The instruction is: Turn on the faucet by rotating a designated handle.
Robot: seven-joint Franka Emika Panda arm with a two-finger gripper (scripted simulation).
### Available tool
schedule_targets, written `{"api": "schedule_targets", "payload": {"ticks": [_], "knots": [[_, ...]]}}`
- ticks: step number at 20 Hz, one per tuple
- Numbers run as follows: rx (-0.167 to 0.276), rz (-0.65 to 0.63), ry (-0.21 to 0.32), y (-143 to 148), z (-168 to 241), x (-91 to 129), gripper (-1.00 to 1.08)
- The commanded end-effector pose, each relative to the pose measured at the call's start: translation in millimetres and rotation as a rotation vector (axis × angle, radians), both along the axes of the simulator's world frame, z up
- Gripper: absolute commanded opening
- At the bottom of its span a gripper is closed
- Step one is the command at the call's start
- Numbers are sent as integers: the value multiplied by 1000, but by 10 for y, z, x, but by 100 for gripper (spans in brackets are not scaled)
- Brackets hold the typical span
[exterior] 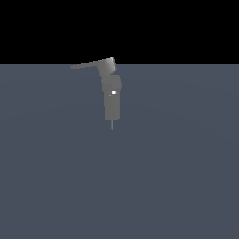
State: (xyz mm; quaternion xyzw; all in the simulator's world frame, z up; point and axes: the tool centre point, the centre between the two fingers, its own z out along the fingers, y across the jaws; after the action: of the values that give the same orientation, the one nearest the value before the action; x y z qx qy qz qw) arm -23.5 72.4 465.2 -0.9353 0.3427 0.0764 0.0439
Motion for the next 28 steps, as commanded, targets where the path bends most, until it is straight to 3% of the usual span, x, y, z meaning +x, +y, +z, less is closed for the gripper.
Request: {"api": "schedule_targets", "payload": {"ticks": [1,16,28], "knots": [[-9,-67,19,49,-110,173,-100],[-113,-440,105,411,-965,1054,-100],[-221,-675,127,758,-1732,1484,-100]]}}
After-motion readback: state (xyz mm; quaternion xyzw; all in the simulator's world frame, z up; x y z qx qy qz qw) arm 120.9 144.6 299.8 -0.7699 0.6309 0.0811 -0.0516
